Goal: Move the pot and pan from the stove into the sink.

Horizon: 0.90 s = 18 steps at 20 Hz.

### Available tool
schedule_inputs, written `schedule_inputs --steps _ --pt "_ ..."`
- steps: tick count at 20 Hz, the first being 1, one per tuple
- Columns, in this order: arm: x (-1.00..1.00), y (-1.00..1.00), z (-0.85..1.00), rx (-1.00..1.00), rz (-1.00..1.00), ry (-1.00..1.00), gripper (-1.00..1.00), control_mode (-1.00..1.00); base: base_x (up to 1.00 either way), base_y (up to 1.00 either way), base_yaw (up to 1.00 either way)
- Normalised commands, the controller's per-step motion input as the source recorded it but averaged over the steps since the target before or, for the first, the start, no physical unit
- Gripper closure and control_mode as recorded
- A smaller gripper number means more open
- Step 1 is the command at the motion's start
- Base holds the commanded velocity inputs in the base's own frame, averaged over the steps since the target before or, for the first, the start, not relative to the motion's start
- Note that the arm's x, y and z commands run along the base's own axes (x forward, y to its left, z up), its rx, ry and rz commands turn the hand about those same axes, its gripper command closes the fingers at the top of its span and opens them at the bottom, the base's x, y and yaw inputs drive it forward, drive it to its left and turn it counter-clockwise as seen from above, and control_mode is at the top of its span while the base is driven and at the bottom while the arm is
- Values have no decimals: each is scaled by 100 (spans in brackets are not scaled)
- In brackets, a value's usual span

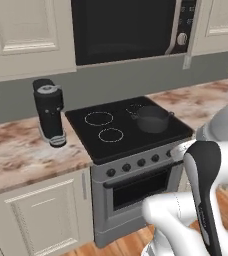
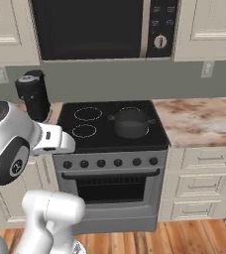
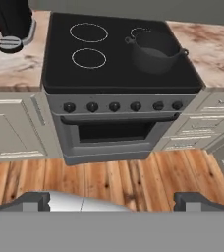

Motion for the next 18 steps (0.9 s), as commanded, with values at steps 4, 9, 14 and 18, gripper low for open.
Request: schedule_inputs --steps 4,9,14,18 --pt "0 0 0 0 0 0 -100 100 58 -44 0" --pt "0 0 0 0 0 0 -100 100 44 -55 0" --pt "0 0 0 0 0 0 -100 100 35 -53 0" --pt "0 0 0 0 0 0 -100 100 32 -41 0"
